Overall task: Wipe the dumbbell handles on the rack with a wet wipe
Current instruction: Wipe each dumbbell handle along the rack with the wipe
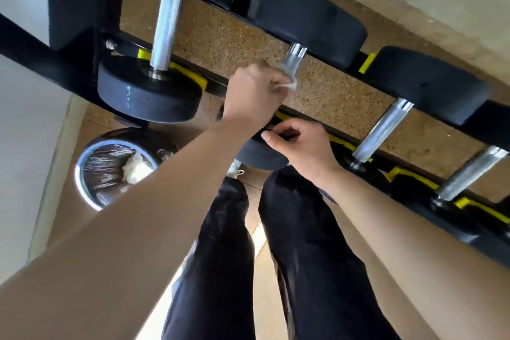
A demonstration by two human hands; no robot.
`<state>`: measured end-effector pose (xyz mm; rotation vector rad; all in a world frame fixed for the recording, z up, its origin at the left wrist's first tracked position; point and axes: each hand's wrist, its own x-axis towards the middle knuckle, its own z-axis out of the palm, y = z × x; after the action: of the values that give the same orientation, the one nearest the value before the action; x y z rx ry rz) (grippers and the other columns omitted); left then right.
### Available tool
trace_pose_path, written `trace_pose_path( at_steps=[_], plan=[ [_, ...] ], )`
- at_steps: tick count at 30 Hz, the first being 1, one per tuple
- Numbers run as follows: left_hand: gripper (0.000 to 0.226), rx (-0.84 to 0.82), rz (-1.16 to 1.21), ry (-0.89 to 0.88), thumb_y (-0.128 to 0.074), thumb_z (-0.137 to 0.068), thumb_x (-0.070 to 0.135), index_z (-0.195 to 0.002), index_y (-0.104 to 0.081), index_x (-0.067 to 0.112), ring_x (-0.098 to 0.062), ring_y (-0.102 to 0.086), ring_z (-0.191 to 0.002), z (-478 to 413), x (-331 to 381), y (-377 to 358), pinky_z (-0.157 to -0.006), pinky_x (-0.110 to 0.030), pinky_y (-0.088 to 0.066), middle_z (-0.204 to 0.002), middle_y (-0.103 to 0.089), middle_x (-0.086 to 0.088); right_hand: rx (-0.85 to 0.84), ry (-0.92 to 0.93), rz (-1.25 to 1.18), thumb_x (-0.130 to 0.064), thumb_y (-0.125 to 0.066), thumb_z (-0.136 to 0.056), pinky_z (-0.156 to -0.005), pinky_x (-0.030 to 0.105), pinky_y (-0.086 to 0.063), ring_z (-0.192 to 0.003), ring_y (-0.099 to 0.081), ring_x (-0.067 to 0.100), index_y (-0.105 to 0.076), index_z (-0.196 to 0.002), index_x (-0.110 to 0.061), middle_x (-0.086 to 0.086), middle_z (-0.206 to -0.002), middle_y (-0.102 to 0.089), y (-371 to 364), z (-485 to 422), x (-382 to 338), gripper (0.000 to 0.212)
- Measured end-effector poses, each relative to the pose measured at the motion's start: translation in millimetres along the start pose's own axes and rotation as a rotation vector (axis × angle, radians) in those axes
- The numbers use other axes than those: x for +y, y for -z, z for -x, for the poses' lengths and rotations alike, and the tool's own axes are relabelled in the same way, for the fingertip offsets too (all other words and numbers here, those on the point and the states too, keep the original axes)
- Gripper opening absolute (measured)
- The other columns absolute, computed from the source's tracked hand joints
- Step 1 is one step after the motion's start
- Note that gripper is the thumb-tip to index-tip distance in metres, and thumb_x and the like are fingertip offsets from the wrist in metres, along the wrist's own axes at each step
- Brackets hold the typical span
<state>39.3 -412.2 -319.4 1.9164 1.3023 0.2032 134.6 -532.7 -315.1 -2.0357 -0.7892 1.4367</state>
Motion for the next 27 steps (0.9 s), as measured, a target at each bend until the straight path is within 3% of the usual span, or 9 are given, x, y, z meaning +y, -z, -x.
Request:
trace_pose_path(
  at_steps=[3, 7, 10, 14, 18, 19, 21, 23, 27],
  plan=[
    [0.02, -0.111, -0.147, 0.115, -0.073, -0.084, 0.016, -0.094, -0.081, 0.032, -0.026, -0.066, -0.081, 7.0, -1.5, -9.0, -0.074, -0.034, -0.055, -0.095, -0.071, -0.001, -0.049, 0.006, 0.012, -0.022, -0.082, -0.081, -0.075, 0.034, -0.055, -0.075, -0.069, 0.016, -0.075, -0.084, -0.013, 0.0, -0.076, -0.074, 8.9, -6.6, 6.4, 0.012],
    [0.018, -0.307, -0.32, 0.23, -0.065, -0.086, 0.023, -0.094, -0.079, 0.031, -0.031, -0.068, -0.086, 24.3, -2.2, -8.4, -0.07, -0.036, -0.055, -0.091, -0.073, -0.004, -0.1, -0.085, -0.136, -0.012, -0.078, -0.083, -0.089, 0.036, -0.057, -0.092, -0.072, 0.017, -0.072, -0.099, -0.014, 0.003, -0.091, -0.077, 22.8, -13.0, 12.0, 0.017],
    [0.017, -0.348, -0.148, 0.172, -0.065, -0.084, 0.03, -0.097, -0.077, 0.029, -0.024, -0.064, -0.078, 30.8, -6.3, -4.9, -0.069, -0.036, -0.052, -0.083, -0.068, 0.001, -0.121, -0.114, -0.274, -0.014, -0.077, -0.084, -0.09, 0.039, -0.058, -0.101, -0.07, 0.016, -0.064, -0.118, -0.02, -0.001, -0.102, -0.076, 30.3, -15.6, 5.1, 0.037],
    [0.013, -0.378, 0.149, 0.183, -0.067, -0.086, 0.015, -0.097, -0.069, 0.021, -0.01, -0.053, -0.068, 30.5, -2.5, 6.9, -0.066, -0.027, -0.042, -0.075, -0.06, 0.005, -0.2, -0.062, -0.362, -0.004, -0.072, -0.088, -0.084, 0.036, -0.061, -0.109, -0.068, 0.018, -0.059, -0.131, -0.018, 0.0, -0.124, -0.067, 35.3, -12.7, -10.4, 0.047],
    [0.012, -0.502, 0.28, 0.19, -0.062, -0.096, 0.006, -0.105, -0.069, 0.011, -0.022, -0.067, -0.089, 29.4, 2.2, 27.8, -0.083, -0.033, -0.053, -0.099, -0.072, -0.01, -0.311, 0.125, -0.142, -0.011, -0.078, -0.083, -0.1, 0.025, -0.051, -0.123, -0.06, 0.007, -0.047, -0.142, -0.03, -0.003, -0.138, -0.059, 45.7, -14.1, -15.0, 0.069],
    [0.015, -0.532, 0.287, 0.181, -0.062, -0.097, 0.005, -0.108, -0.071, 0.011, -0.022, -0.068, -0.095, 28.5, 3.6, 33.4, -0.087, -0.033, -0.054, -0.103, -0.074, -0.009, -0.332, 0.174, -0.063, -0.014, -0.078, -0.084, -0.096, 0.019, -0.05, -0.12, -0.06, 0.003, -0.048, -0.141, -0.032, -0.005, -0.135, -0.061, 46.3, -15.3, -16.3, 0.066],
    [0.019, -0.569, 0.269, 0.174, -0.065, -0.096, 0.008, -0.11, -0.075, 0.016, -0.013, -0.07, -0.096, 25.3, 3.5, 40.4, -0.089, -0.023, -0.055, -0.104, -0.076, -0.001, -0.313, 0.26, 0.135, -0.017, -0.074, -0.086, -0.074, 0.013, -0.048, -0.092, -0.064, 0.0, -0.064, -0.12, -0.022, -0.007, -0.104, -0.07, 45.8, -19.1, -19.0, 0.036],
    [0.018, -0.492, 0.168, 0.18, -0.07, -0.092, 0.013, -0.107, -0.077, 0.02, -0.006, -0.069, -0.088, 21.0, 1.1, 42.8, -0.084, -0.019, -0.055, -0.098, -0.076, 0.004, -0.243, 0.306, 0.332, -0.019, -0.07, -0.088, -0.059, 0.024, -0.041, -0.07, -0.059, 0.014, -0.07, -0.099, -0.011, -0.002, -0.077, -0.064, 43.6, -25.5, -16.0, 0.013],
    [0.017, -0.305, -0.086, 0.274, -0.077, -0.087, 0.03, -0.103, -0.078, 0.024, -0.011, -0.067, -0.088, 10.6, -21.2, 40.4, -0.085, -0.03, -0.056, -0.094, -0.073, 0.005, -0.245, 0.272, 0.512, -0.026, -0.07, -0.091, -0.058, 0.026, -0.031, -0.065, -0.05, 0.015, -0.069, -0.098, -0.012, -0.007, -0.071, -0.056, 33.7, -36.3, -3.7, 0.016]
  ],
)
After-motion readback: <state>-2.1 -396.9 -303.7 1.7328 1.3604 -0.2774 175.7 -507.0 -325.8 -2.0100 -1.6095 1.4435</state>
